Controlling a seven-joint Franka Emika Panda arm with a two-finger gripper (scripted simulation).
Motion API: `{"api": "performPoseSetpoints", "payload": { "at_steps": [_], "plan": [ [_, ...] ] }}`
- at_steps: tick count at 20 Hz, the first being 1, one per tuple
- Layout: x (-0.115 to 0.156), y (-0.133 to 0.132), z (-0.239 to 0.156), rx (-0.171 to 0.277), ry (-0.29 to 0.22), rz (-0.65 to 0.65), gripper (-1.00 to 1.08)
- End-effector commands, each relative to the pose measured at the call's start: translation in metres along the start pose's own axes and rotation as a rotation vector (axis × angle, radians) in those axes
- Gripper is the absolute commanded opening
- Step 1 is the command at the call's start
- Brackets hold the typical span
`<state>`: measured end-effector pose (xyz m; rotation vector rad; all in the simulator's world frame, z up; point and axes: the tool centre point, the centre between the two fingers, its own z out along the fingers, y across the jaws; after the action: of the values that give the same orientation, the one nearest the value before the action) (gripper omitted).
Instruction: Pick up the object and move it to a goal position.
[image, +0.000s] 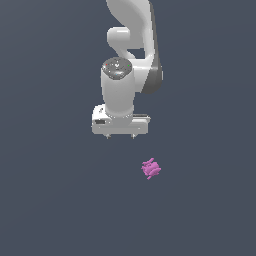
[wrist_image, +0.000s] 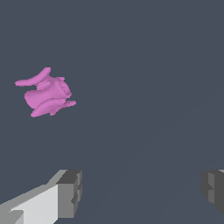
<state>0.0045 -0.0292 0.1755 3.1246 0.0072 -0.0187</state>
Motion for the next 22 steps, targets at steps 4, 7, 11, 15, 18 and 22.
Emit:
{"api": "performPoseSetpoints", "payload": {
  "at_steps": [4, 7, 11, 15, 18, 22],
  "plan": [
    [0.017, -0.021, 0.012, -0.003, 0.001, -0.082, 1.00],
    [0.030, -0.039, 0.023, -0.004, 0.003, -0.147, 1.00],
    [0.049, -0.070, 0.042, -0.002, 0.006, -0.254, 1.00],
    [0.063, -0.098, 0.059, 0.003, 0.010, -0.343, 1.00],
    [0.070, -0.113, 0.069, 0.007, 0.012, -0.392, 1.00],
    [0.076, -0.127, 0.078, 0.012, 0.015, -0.435, 1.00]
  ]
}}
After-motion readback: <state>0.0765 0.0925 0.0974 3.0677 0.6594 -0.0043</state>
